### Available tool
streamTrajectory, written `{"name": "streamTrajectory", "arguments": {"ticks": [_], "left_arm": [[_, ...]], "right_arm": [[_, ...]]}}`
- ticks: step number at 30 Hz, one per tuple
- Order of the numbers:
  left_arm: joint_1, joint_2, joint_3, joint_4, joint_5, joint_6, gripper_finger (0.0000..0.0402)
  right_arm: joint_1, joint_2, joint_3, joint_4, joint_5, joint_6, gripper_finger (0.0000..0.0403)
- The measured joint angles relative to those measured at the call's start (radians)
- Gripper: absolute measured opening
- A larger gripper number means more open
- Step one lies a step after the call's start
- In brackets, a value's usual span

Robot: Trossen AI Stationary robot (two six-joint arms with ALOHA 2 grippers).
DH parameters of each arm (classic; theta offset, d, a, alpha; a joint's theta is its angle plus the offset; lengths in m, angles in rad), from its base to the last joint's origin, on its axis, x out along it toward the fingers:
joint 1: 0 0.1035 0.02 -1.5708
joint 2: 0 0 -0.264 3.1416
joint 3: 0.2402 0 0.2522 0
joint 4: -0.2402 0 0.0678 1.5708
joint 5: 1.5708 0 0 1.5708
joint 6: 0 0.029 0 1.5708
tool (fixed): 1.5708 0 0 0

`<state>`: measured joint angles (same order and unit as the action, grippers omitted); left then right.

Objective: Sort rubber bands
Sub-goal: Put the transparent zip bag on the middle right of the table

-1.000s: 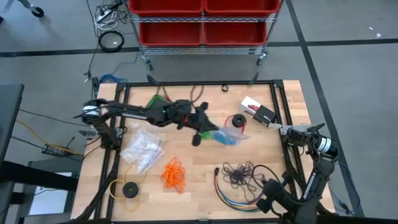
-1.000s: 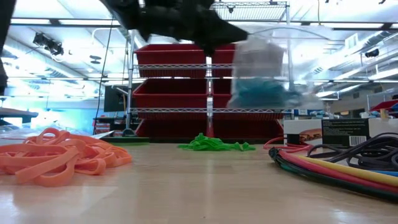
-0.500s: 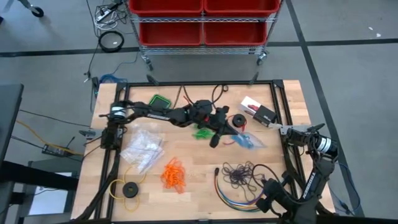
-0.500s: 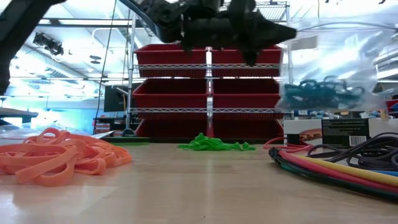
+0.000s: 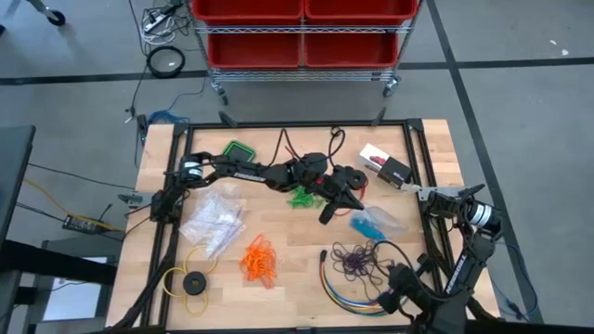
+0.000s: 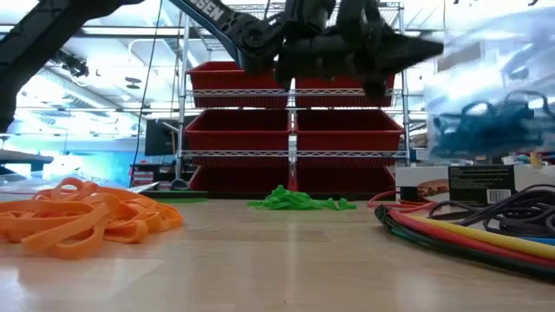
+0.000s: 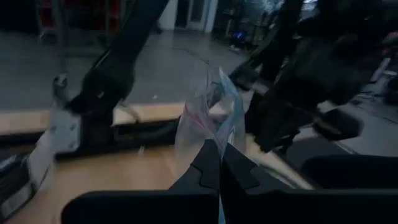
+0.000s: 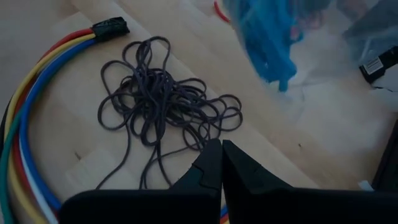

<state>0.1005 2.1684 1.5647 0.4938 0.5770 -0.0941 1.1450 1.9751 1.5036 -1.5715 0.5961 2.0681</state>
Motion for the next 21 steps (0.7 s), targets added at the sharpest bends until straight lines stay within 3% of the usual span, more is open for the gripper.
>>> {"name": "streamTrajectory", "arguments": {"ticks": [4,6,14,17,21], "left_arm": [[0.017,0.015,0.0,-0.012,-0.018,0.009,0.0006],[0.022,0.02,-0.001,-0.046,-0.018,0.038,0.0028],[0.039,0.025,-0.002,-0.186,-0.346,0.151,0.0191],[0.06,0.025,-0.002,-0.165,-0.331,0.138,0.023],[0.071,0.023,-0.002,-0.139,-0.293,0.112,0.025]], "right_arm": [[-0.017,0.0,0.0,0.0,0.0,-0.009,0.0],[-0.027,0.0,0.0,0.001,0.0,-0.022,0.0],[-0.062,0.0,0.0,0.0,0.022,-0.057,0.0001],[-0.07,0.0,0.0,0.0,0.036,-0.067,0.0001],[-0.076,0.0,0.0,0.001,0.039,-0.074,0.0001]]}}
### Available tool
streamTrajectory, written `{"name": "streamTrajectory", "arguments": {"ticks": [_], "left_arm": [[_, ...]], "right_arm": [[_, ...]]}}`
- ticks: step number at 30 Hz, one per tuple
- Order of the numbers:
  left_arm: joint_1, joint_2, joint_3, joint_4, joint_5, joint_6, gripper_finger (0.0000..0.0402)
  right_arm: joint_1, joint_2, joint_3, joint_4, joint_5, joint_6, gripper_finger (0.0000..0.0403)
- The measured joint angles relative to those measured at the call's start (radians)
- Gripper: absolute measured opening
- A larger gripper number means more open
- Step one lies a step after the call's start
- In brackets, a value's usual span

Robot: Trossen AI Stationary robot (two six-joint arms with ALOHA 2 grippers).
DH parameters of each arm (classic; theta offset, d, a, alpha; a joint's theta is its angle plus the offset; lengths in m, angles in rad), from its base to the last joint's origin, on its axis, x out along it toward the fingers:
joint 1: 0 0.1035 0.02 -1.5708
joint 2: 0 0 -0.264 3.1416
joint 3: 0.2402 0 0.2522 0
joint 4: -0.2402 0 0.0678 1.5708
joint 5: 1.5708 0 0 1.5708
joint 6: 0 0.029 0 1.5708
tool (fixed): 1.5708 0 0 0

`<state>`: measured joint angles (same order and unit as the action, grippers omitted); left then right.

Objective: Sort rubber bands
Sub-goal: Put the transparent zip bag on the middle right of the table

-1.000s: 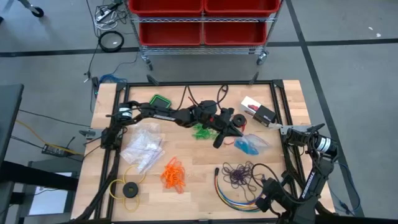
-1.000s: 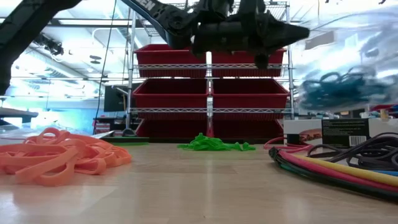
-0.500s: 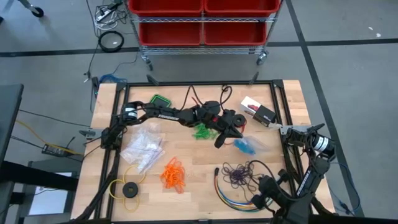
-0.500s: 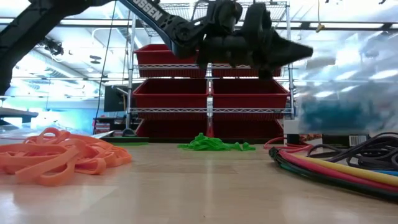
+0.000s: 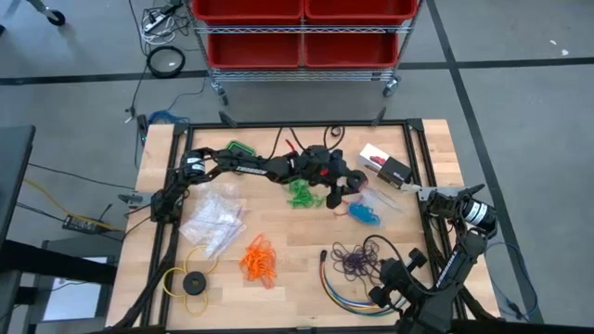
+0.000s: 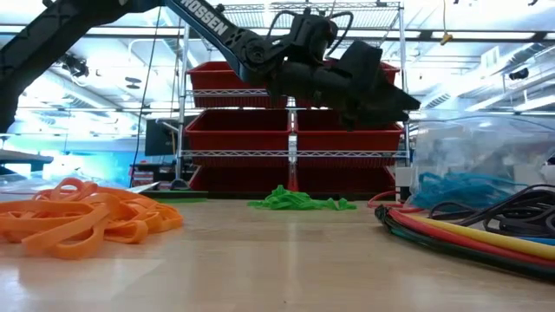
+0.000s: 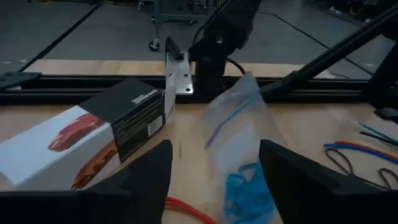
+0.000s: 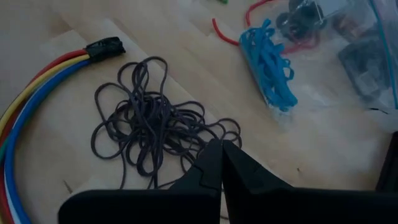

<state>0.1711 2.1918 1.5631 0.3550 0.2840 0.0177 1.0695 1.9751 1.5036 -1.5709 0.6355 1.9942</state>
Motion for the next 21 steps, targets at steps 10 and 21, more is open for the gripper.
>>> {"name": "streamTrajectory", "arguments": {"ticks": [10,21], "left_arm": [[0.042,-0.001,0.0,-0.006,-0.099,0.059,0.0253],[0.089,-0.021,-0.002,-0.065,-0.074,0.053,0.0253]], "right_arm": [[-0.006,0.0,0.0,0.0,0.047,0.002,0.0001],[-0.021,0.0,0.0,0.042,0.258,0.031,0.0001]]}}
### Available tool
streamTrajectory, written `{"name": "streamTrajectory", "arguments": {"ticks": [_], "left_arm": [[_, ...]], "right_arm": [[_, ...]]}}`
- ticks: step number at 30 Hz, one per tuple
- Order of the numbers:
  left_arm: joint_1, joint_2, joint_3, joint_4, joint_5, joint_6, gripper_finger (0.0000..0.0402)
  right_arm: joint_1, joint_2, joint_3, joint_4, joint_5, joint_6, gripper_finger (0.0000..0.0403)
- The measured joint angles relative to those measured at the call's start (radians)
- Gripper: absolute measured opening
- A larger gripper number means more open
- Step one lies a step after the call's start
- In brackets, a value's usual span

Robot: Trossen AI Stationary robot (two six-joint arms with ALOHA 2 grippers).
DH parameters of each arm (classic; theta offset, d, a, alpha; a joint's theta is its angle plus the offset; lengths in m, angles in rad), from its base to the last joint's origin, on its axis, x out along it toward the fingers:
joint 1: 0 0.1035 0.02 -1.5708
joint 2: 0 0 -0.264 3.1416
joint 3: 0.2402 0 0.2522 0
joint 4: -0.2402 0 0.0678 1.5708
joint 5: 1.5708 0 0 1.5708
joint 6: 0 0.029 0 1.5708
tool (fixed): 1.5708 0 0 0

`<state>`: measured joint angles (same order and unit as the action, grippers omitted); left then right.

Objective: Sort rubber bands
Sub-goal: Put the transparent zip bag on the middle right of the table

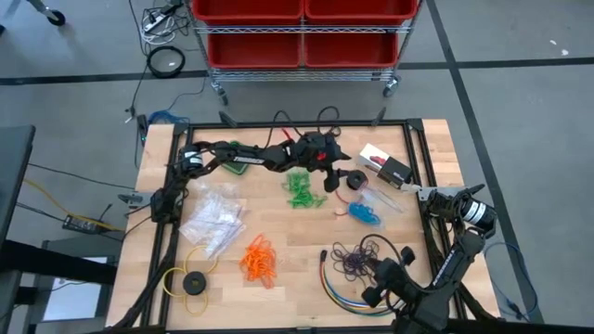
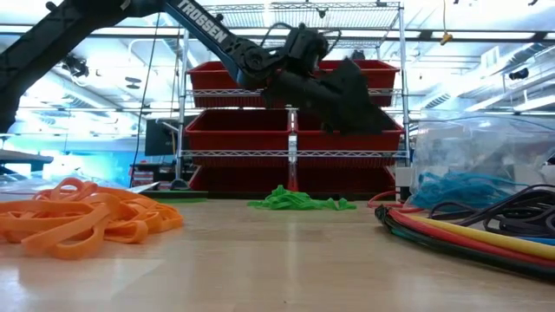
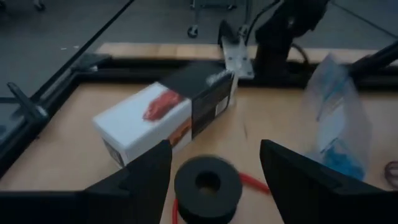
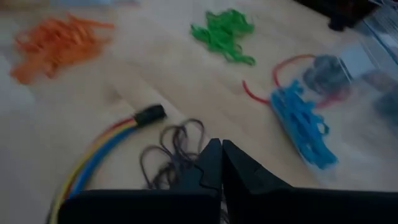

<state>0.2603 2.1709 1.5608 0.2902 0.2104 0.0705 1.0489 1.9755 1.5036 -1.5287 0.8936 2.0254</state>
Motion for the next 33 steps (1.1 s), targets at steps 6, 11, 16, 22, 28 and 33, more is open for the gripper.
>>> {"name": "streamTrajectory", "arguments": {"ticks": [6,11,16,22,28,33], "left_arm": [[0.034,-0.101,0.0,0.002,0.15,-0.042,0.0253],[0.064,-0.23,0.001,-0.034,0.371,-0.129,0.0253],[0.072,-0.367,0.003,-0.185,0.6,-0.123,0.0253],[0.035,-0.544,-0.01,-0.536,0.603,0.09,0.0243],[-0.024,-0.665,-0.01,-0.833,0.463,0.265,0.0224],[-0.071,-0.704,-0.01,-0.999,0.417,0.316,0.0218]], "right_arm": [[-0.004,0.0,0.0,0.006,0.185,0.033,0.0],[-0.041,0.0,-0.001,-0.018,0.241,0.025,0.0],[-0.121,0.0,-0.039,-0.043,0.168,0.001,0.0],[-0.253,0.0,-0.143,-0.041,-0.01,-0.049,0.0],[-0.403,-0.004,-0.282,-0.042,-0.212,-0.113,0.0],[-0.488,-0.005,-0.317,-0.041,-0.234,-0.193,0.0]]}}
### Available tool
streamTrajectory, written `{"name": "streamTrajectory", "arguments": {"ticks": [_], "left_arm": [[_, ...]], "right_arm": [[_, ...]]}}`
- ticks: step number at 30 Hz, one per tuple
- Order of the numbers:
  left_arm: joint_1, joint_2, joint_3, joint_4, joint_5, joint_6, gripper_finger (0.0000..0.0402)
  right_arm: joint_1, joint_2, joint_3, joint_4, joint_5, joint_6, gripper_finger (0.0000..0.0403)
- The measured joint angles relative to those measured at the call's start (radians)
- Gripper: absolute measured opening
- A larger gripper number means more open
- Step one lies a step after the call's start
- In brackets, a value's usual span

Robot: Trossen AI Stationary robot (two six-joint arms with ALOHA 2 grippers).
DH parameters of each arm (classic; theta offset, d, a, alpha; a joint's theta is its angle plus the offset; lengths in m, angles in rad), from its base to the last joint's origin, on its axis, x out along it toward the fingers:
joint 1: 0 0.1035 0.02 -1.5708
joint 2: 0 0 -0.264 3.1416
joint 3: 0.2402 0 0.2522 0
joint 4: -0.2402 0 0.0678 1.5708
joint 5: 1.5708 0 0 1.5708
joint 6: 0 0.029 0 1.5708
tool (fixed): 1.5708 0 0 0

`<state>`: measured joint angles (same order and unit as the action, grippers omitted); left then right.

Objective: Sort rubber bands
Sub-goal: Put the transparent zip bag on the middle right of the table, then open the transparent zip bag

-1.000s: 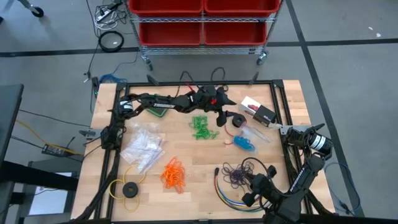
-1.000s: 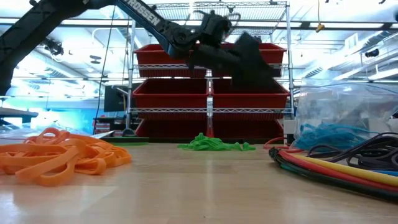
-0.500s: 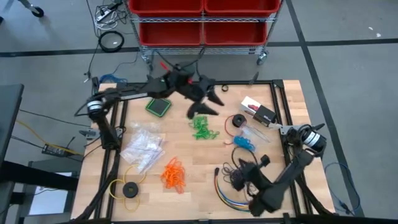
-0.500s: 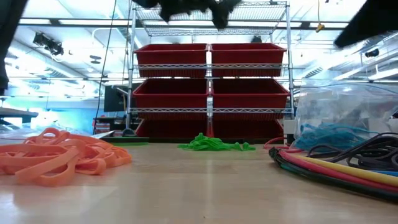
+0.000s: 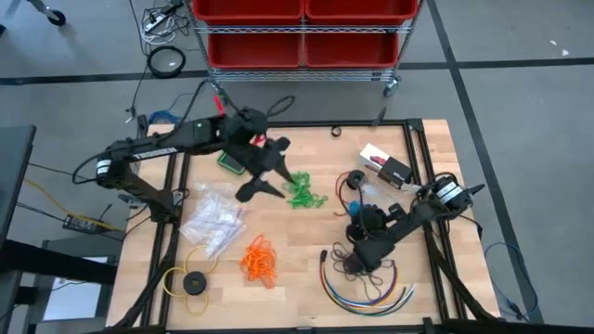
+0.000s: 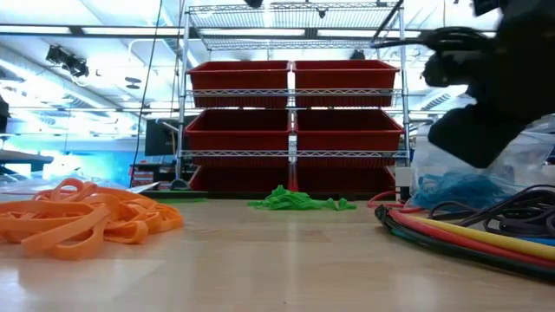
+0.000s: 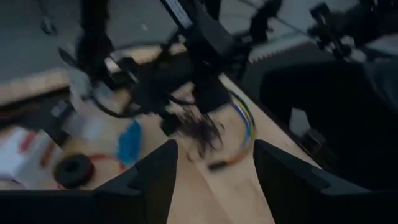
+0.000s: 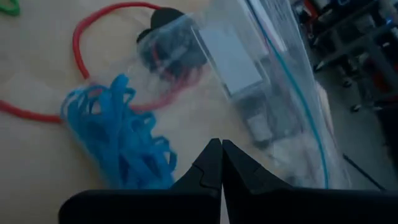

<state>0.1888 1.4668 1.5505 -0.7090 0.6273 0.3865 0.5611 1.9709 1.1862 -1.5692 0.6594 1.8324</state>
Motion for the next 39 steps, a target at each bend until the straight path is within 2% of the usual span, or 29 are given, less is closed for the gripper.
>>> {"name": "streamTrajectory", "arguments": {"ticks": [5,10,16,22,27,33,39], "left_arm": [[-0.064,-0.001,0.0,-0.113,-0.075,0.019,0.0218],[-0.132,-0.004,-0.029,-0.171,-0.185,0.02,0.0218],[-0.186,-0.044,-0.136,-0.186,-0.218,-0.031,0.0218],[-0.227,-0.093,-0.274,-0.166,-0.265,-0.105,0.0218],[-0.252,-0.157,-0.419,-0.068,-0.284,-0.182,0.0218],[-0.291,-0.265,-0.612,0.117,-0.303,-0.284,0.0218],[-0.331,-0.381,-0.814,0.301,-0.439,-0.357,0.0218]], "right_arm": [[-0.059,-0.001,0.0,-0.001,0.036,-0.102,0.0],[-0.135,-0.001,0.0,0.002,0.016,-0.2,0.0],[-0.218,-0.001,0.0,0.102,-0.05,-0.379,0.0],[-0.255,-0.001,0.0,-0.002,-0.042,-0.356,0.0],[-0.271,-0.024,0.007,0.017,-0.028,-0.405,0.0],[-0.3,-0.064,0.006,0.156,-0.031,-0.511,0.0],[-0.315,-0.072,0.005,0.168,0.071,-0.507,0.0]]}}
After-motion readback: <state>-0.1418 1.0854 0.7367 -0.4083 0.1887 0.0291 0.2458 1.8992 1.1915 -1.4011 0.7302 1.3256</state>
